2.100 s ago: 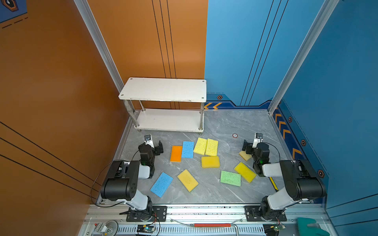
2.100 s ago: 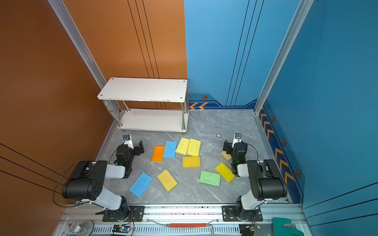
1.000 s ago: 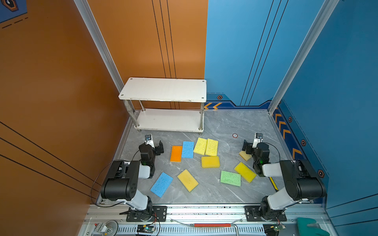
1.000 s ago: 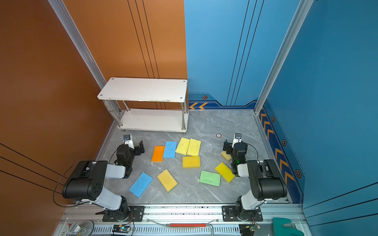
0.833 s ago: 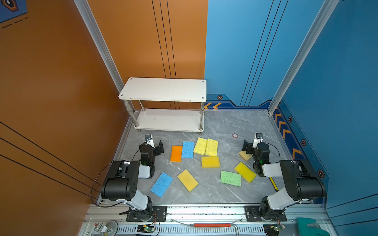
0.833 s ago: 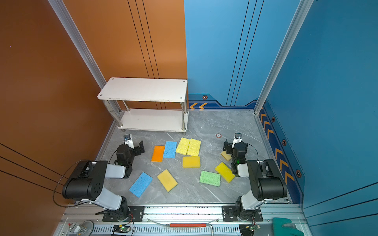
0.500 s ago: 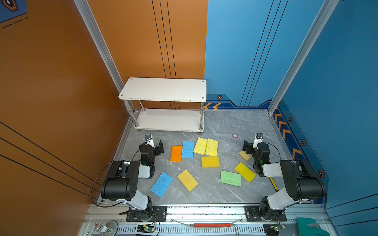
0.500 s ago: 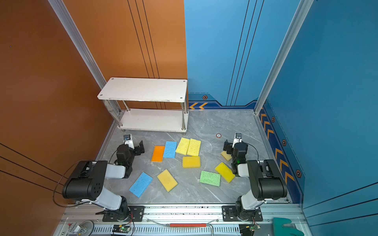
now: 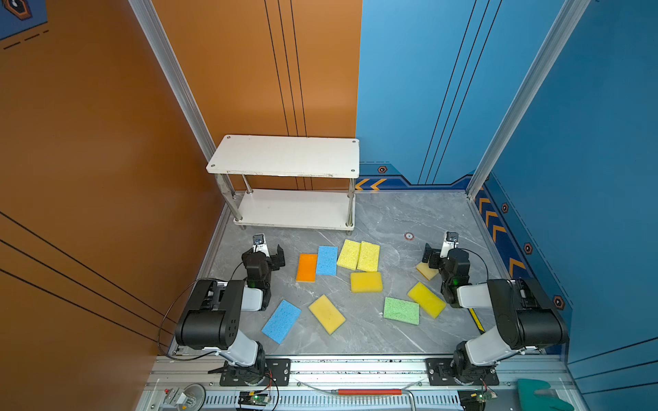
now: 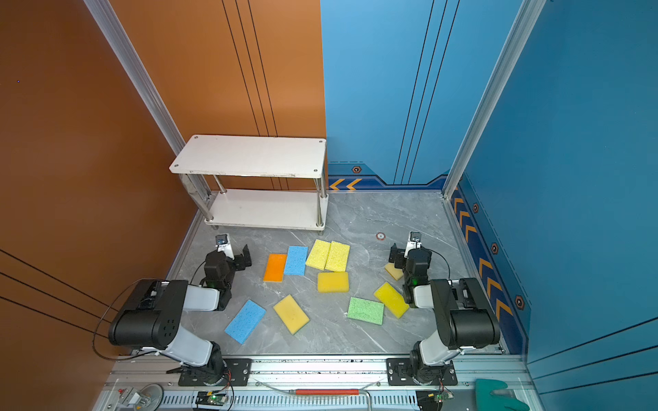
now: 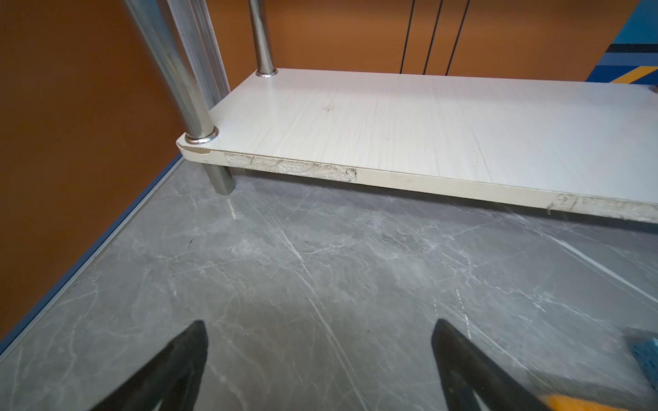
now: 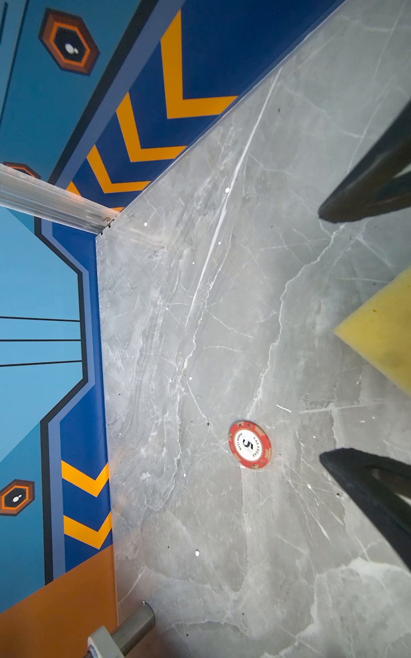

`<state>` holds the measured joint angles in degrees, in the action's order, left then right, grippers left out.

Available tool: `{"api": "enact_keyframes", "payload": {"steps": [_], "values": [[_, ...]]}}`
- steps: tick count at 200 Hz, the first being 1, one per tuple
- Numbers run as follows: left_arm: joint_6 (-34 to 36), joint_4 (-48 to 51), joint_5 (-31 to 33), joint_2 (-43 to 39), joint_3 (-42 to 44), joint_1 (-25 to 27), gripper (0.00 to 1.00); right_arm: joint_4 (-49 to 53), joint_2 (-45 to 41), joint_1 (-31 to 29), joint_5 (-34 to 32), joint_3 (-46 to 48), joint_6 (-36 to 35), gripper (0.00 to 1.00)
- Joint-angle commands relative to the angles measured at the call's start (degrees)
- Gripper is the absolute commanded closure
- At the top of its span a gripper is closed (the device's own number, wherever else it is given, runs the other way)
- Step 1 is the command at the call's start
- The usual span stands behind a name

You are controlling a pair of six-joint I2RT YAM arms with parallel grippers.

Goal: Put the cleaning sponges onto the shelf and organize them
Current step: 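Raise both grippers and reach toward the white shelf's top edges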

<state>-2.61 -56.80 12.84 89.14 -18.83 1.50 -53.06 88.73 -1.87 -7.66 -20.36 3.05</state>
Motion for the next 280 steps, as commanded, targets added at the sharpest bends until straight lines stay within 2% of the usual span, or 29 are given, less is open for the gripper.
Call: {"api": "enact_keyframes", "payload": {"steps": [1, 29, 36, 46, 66, 90, 105, 132, 146, 163, 192, 234, 260, 280], "values": [[0.19, 1.96, 5.98, -2.13, -0.84, 0.95, 0.02, 1.54, -4.51, 0.46, -1.86, 0.53, 1.59, 0.00], [2.16, 2.04, 7.84, -2.35, -1.01, 2.92, 0.02, 11.65, -10.91, 0.46, -4.19, -2.25, 2.29, 0.00], [2.87, 2.72, 9.99, -2.75, -1.54, 3.68, 0.02, 13.88, -12.48, 0.50, -4.82, -2.84, 2.49, 0.00], [2.76, 7.96, 13.43, -5.13, -3.37, 4.54, 0.02, 15.31, -14.63, 0.55, -5.62, -3.12, 3.24, 0.00], [1.74, 21.34, 14.98, -9.42, -9.02, 4.31, 0.02, 16.44, -18.51, 1.07, -5.53, -3.76, 6.08, 0.00], [2.64, 23.70, 15.14, -12.83, -10.79, 5.17, 0.02, 23.73, -21.73, 1.13, -4.85, -7.52, 9.31, 0.00], [-0.81, 27.18, 16.03, -15.76, -11.85, 5.27, 0.02, 30.35, -23.53, 1.32, -4.59, -10.19, 12.38, 0.00], [-9.70, 42.40, 16.50, -20.51, -17.91, 5.33, 0.02, 42.27, -26.41, 2.75, -2.10, -14.58, 18.66, 0.00], [-13.90, 48.10, 15.03, -23.28, -20.14, 5.55, 0.02, 47.40, -27.81, 3.89, 0.48, -16.19, 21.91, 0.00], [-17.35, 50.28, 14.95, -28.17, -19.92, 7.31, 0.02, 52.14, -29.57, 5.17, 5.24, -17.77, 24.06, 0.00], [-20.50, 53.41, 6.83, -35.94, -19.27, 8.96, 0.02, 60.11, -32.44, 6.03, 12.16, -20.26, 24.64, 0.00], [-23.21, 65.54, -8.58, -39.56, -23.25, 9.09, 0.02, 69.47, -34.41, 6.26, 23.14, -22.65, 25.40, 0.00], [-25.05, 66.64, -20.20, -40.80, -22.60, 8.56, 0.02, 70.87, -33.51, 5.10, 30.60, -22.83, 27.93, 0.01], [-26.42, 66.68, -25.81, -40.98, -22.30, 8.09, 0.02, 69.75, -31.37, 3.45, 35.89, -23.38, 30.57, 0.00]]}}
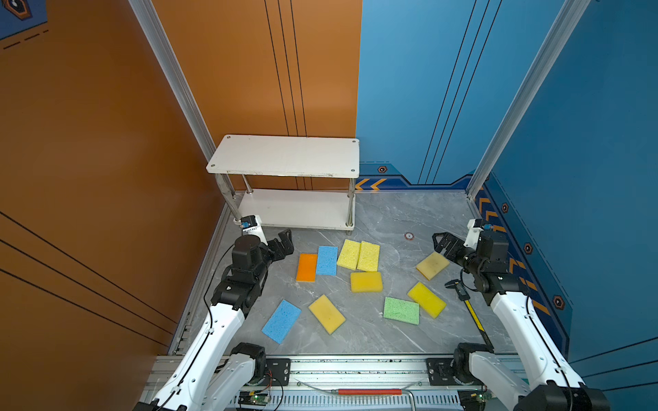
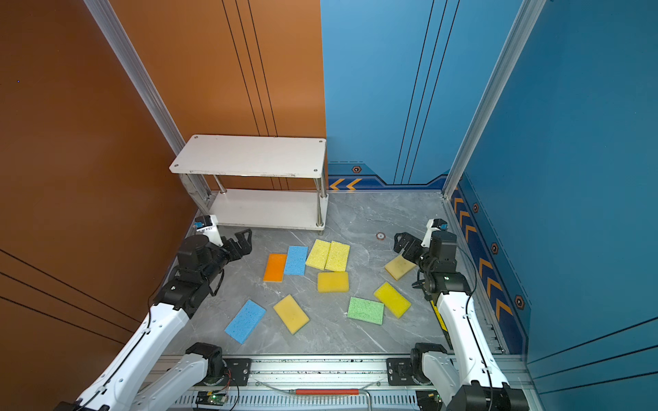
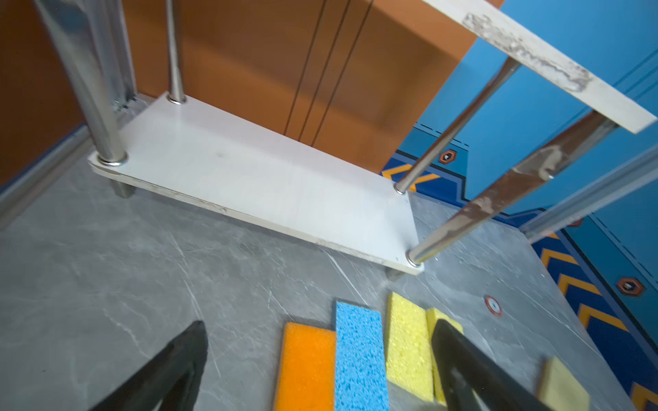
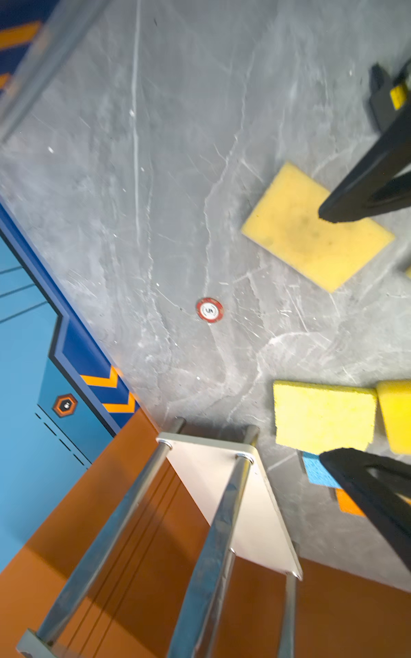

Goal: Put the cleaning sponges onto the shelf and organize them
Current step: 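Raise both grippers and reach toward the white shelf's top edges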

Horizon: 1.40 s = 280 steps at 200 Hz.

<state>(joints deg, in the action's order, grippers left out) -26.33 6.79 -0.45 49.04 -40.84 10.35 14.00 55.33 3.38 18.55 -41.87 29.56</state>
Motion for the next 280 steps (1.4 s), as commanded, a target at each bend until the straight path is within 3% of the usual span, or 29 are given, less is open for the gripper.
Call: {"api": "enact_keyframes", "payload": {"steps": [1, 62, 137, 167, 205, 234, 280], "values": [[-2.82, 3.12, -12.72, -0.87, -0.29, -0.76, 0.02, 2.65, 2.13, -1.88, 9.85, -1.93, 4.17, 0.00], [-11.17, -4.16, -20.72, 2.91, 2.79, -1.84, 0.02, 1.34, 9.10, -8.16, 15.34, -8.92, 7.98, 0.00], [-10.84, -2.23, -24.88, 3.03, 1.76, -2.38, 0.02, -4.56, 20.85, -13.92, 19.32, -23.58, 13.33, 0.01], [-10.44, 0.04, -25.12, 1.71, -0.32, -5.63, 0.02, -7.67, 27.62, -16.63, 20.30, -31.16, 15.86, 0.03], [-15.84, -5.23, -27.64, 0.70, 0.21, -10.58, 0.02, -9.18, 37.35, -18.70, 20.94, -43.41, 17.63, 0.04], [-19.39, -7.80, -30.68, 0.59, -0.43, -14.44, 0.02, -15.97, 44.71, -18.87, 21.10, -50.04, 24.07, 0.08], [-30.67, -25.59, -34.25, 2.76, 0.87, -20.34, 0.02, -17.44, 56.29, -19.35, 22.01, -64.22, 28.62, 0.15]]}}
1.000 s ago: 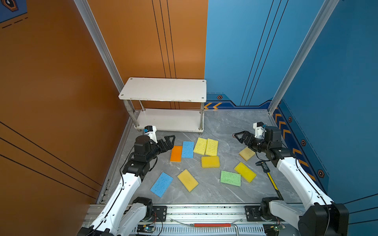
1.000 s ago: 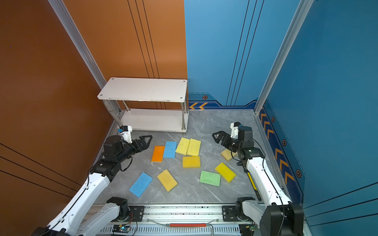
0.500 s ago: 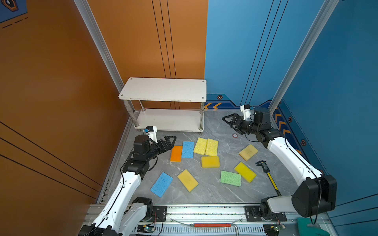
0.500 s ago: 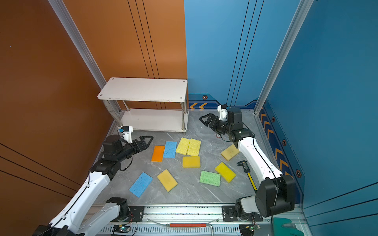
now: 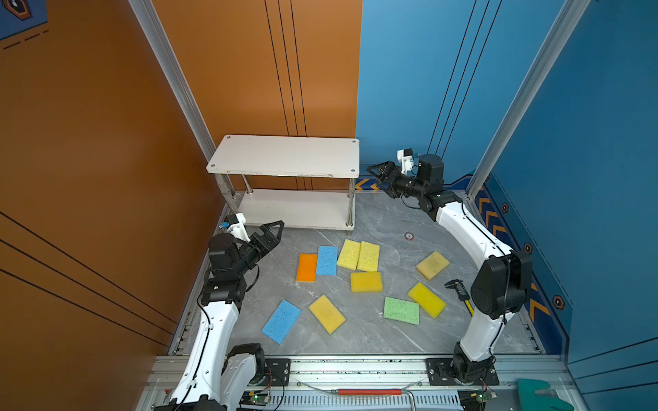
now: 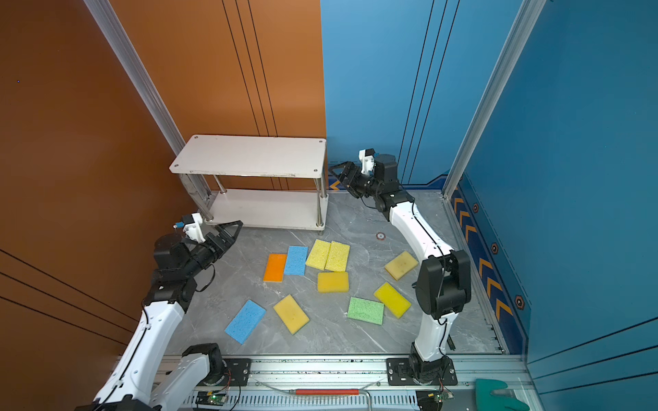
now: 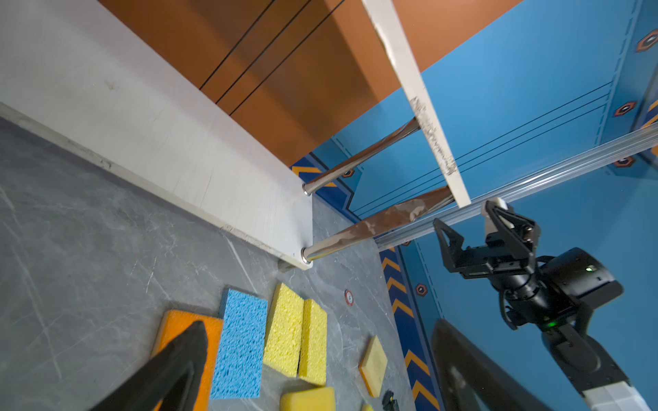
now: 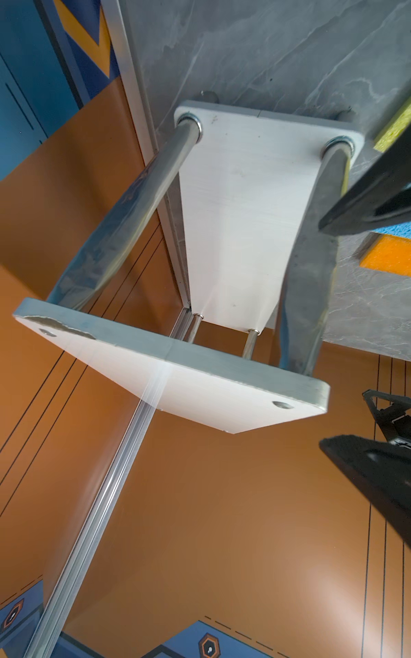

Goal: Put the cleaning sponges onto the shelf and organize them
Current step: 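Raise both grippers and reach toward the white shelf's top edges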

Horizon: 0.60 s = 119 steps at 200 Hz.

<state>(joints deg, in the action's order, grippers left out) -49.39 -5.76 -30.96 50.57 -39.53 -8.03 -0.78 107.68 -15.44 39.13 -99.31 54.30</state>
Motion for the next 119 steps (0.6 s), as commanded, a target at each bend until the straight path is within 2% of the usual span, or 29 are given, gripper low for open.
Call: {"api": "enact_keyframes", "payload": {"steps": [1, 42, 57, 92, 119], "values": [[-7.94, -13.49, -3.79, 1.39, -0.50, -2.06, 0.02, -2.70, 4.16, -0.54, 1.45, -7.17, 4.01, 0.15], [-15.63, -27.21, -5.18, 8.64, -4.23, -2.95, 0.02, -4.18, 12.04, -1.81, 2.73, -16.62, 7.94, 0.25], [-15.92, -28.20, -5.16, 11.00, -6.56, -2.95, 0.02, -4.41, 14.85, -2.59, 3.14, -19.76, 9.26, 0.28], [-16.49, -30.09, -4.98, 15.92, -11.25, -3.01, 0.02, -2.94, 20.03, -4.41, 3.41, -27.39, 11.60, 0.43], [-16.71, -30.27, -4.47, 20.36, -14.39, -3.02, 0.02, -5.13, 21.87, -4.97, 3.63, -29.58, 14.84, 0.52]]}}
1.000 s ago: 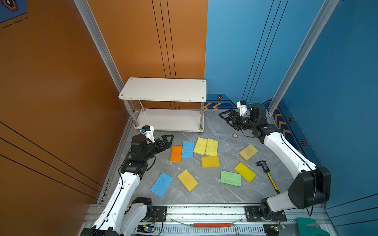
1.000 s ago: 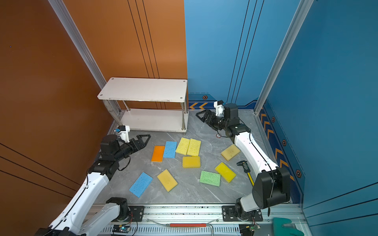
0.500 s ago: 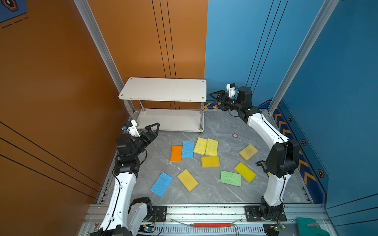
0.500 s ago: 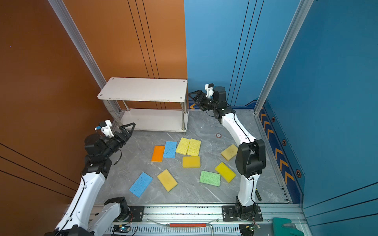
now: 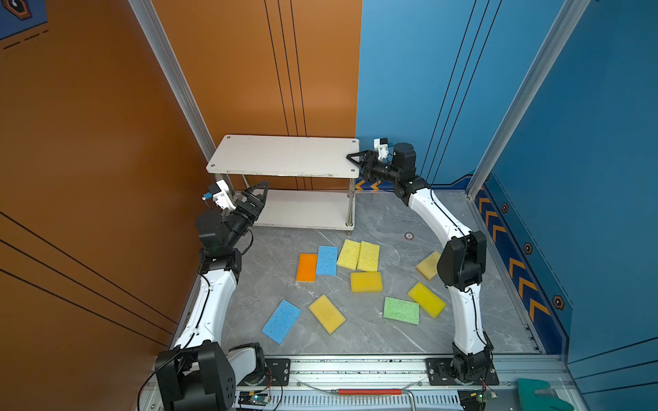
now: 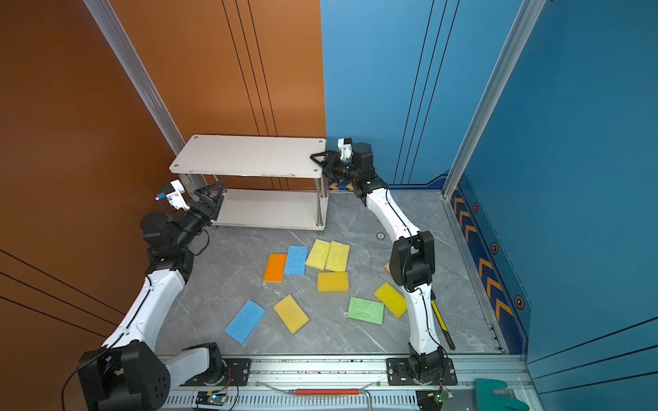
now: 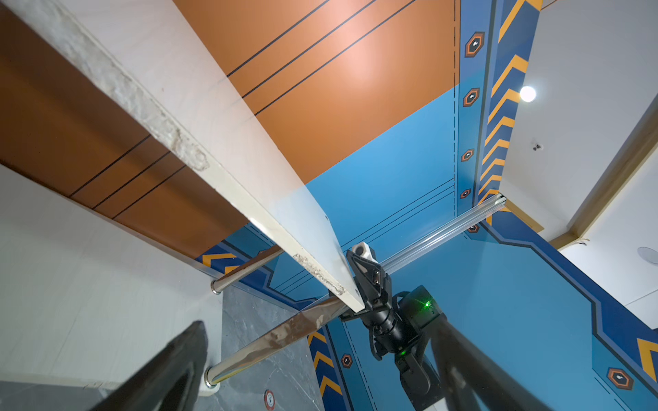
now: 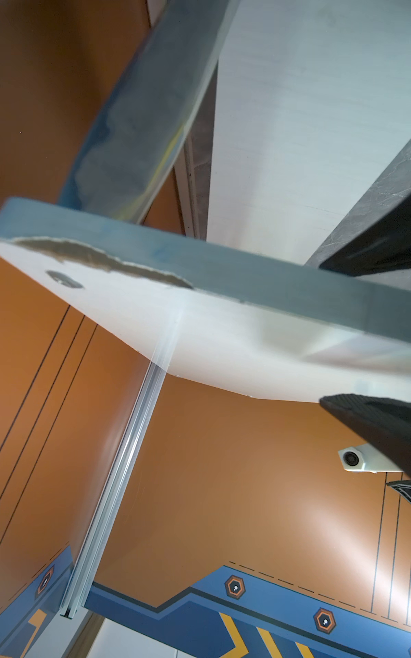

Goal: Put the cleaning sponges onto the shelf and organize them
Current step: 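Raise both grippers and reach toward the white shelf's top edges, then grip the shelf top with both grippers and pull it nearer the robot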

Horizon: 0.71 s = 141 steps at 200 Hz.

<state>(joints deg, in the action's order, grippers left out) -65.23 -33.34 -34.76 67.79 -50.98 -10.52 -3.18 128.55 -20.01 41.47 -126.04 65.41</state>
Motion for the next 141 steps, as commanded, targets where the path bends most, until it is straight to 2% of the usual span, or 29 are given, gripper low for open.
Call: {"api": "enact_keyframes", "payload": {"steps": [1, 75, 95, 141], "values": [[-0.86, -2.73, -0.70, 3.27, -3.09, -0.49, 0.02, -2.81, 1.00, -0.39, 1.26, -2.83, 3.84, 0.53], [-2.31, -2.84, 0.68, 18.06, -14.25, -0.91, 0.00, -5.08, -2.59, -0.31, -0.08, -0.71, 9.22, 0.82], [-2.14, -2.93, 1.02, 17.66, -14.63, -0.64, 0.00, -4.51, -4.17, 0.43, -0.11, -0.08, 9.21, 0.88], [-2.52, -2.87, 1.62, 14.33, -11.60, 0.25, 0.01, -5.51, -11.66, 3.83, 0.16, 8.49, 9.23, 0.89]]}}
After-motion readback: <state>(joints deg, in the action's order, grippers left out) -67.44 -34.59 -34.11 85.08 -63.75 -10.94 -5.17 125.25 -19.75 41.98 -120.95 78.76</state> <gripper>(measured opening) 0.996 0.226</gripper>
